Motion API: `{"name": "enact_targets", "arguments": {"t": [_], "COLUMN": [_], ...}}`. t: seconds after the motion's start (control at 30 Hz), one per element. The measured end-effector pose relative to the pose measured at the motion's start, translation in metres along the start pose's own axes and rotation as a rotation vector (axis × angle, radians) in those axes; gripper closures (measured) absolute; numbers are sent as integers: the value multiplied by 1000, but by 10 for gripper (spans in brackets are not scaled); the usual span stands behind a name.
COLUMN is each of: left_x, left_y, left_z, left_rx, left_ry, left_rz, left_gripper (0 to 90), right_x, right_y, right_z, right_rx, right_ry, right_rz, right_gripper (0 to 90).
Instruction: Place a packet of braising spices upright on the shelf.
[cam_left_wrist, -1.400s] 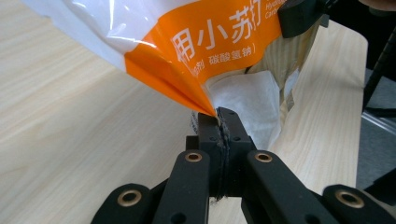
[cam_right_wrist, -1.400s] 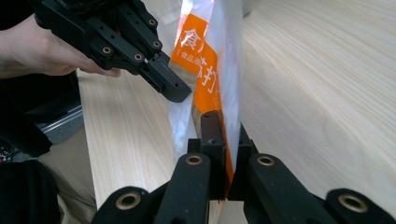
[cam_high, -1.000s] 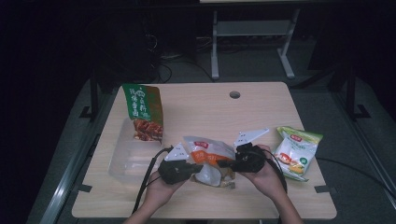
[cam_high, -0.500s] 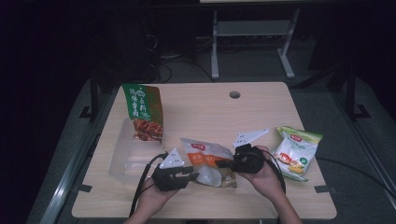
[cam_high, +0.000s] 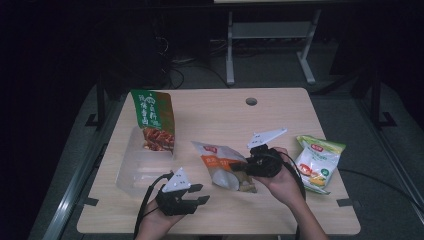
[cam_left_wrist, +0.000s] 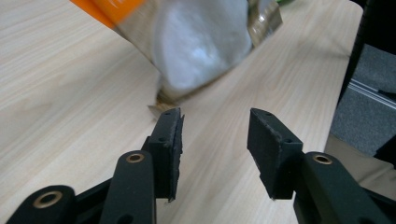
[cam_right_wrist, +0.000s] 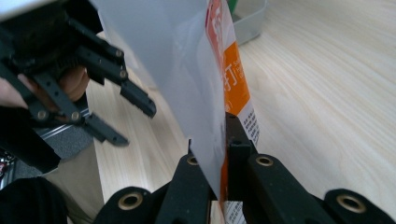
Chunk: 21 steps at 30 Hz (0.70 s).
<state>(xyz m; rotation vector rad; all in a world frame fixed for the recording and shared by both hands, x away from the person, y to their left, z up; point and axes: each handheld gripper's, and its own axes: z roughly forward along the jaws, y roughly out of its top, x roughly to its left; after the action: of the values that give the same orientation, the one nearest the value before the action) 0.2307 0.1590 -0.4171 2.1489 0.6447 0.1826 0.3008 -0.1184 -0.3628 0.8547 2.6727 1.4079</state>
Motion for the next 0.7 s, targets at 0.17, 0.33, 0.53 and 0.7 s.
{"name": "enact_targets", "arguments": {"t": [0.17, 0.33, 0.53, 0.7], "left_x": [-1, -3, -7, -9], "left_y": [-3, -5, -5, -6], "left_z": [1, 3, 4, 8], "left_rx": [7, -3, -8, -4], "left_ry": [-23, -32, -37, -53], "left_rz": [39, 36, 58, 72], "left_gripper": [547, 520, 441, 404], "right_x": [0, 2, 2, 3], "right_y": [13, 30, 46, 54], "right_z": [1, 1, 4, 6], "right_rx": [-12, -18, -36, -42], "right_ry": [15, 21, 29, 34], "right_rz": [5, -7, -5, -8], "right_gripper": [896, 896, 896, 896]}}
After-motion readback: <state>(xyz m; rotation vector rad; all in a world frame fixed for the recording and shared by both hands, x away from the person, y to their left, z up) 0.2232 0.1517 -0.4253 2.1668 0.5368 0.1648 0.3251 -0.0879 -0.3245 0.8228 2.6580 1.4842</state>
